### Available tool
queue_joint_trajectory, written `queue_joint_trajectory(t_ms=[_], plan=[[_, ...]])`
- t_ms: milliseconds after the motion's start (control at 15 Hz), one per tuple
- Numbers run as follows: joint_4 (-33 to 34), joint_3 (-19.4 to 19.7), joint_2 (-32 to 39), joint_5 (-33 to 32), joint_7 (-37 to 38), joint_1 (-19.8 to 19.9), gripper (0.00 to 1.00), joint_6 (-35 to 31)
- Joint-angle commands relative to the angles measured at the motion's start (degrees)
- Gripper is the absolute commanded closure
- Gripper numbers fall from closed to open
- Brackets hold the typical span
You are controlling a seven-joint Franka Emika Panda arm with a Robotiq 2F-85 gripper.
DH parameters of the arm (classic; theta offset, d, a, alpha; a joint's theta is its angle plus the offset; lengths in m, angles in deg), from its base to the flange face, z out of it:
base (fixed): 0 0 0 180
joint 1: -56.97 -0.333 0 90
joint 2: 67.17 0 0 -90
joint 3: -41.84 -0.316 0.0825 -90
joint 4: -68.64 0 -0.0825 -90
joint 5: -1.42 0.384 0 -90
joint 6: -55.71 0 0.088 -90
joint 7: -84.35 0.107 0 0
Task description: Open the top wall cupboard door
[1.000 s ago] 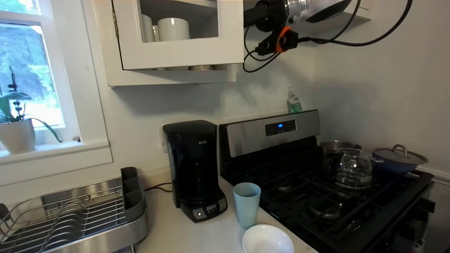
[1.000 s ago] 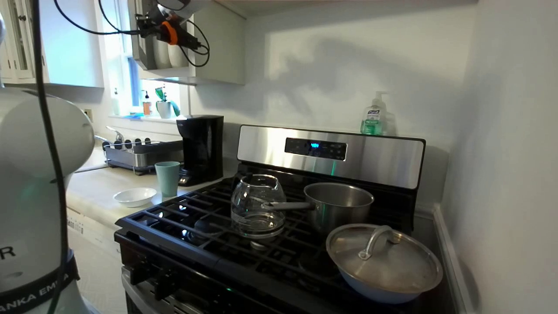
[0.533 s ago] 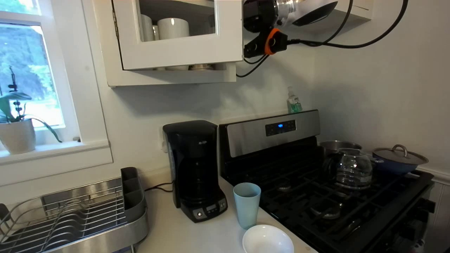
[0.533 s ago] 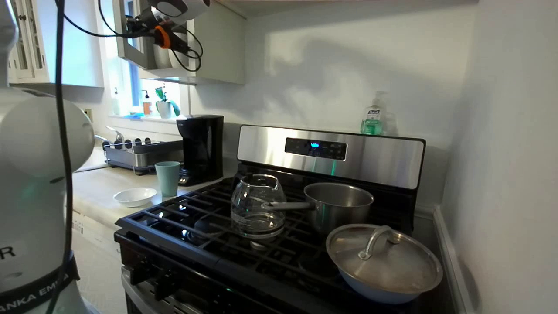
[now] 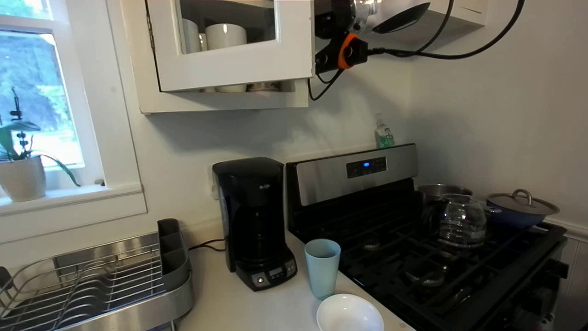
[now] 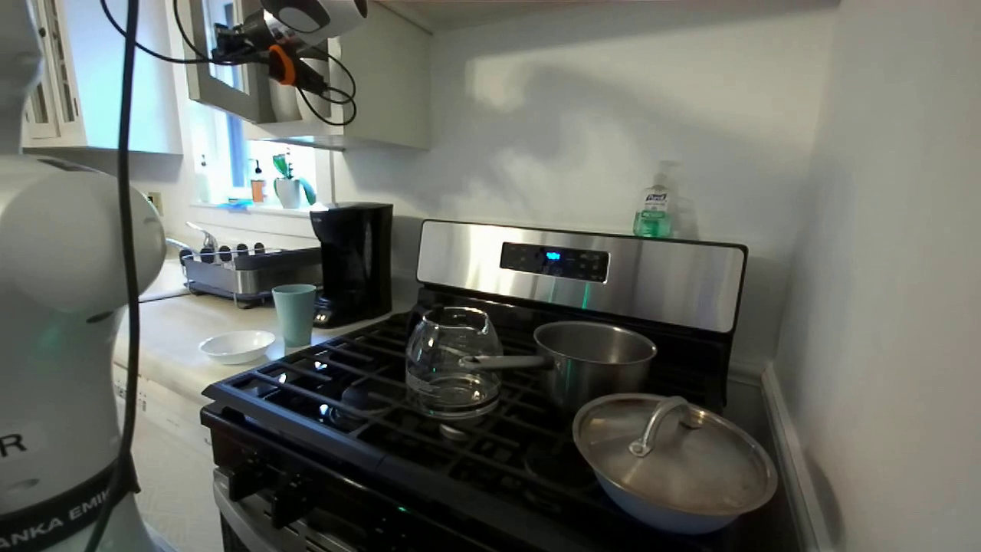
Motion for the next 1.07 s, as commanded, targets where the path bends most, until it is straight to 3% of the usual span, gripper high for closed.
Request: queue_joint_trajectory(t_ms=[0, 267, 533, 800, 1000], plan=[[5.1, -2.5, 3.8, 2.7, 0.9, 0.2, 1.0, 2.7], [0.5, -2.8, -0.3, 5.0, 9.1, 0.9, 1.0, -3.5], [-2.6, -3.7, -2.9, 11.5, 14.9, 0.5, 1.0, -8.5], [-8.4, -6.0, -7.8, 7.8, 23.3, 0.5, 1.0, -19.4], [-10.6, -6.9, -10.0, 7.9, 28.7, 0.3, 1.0, -20.7]])
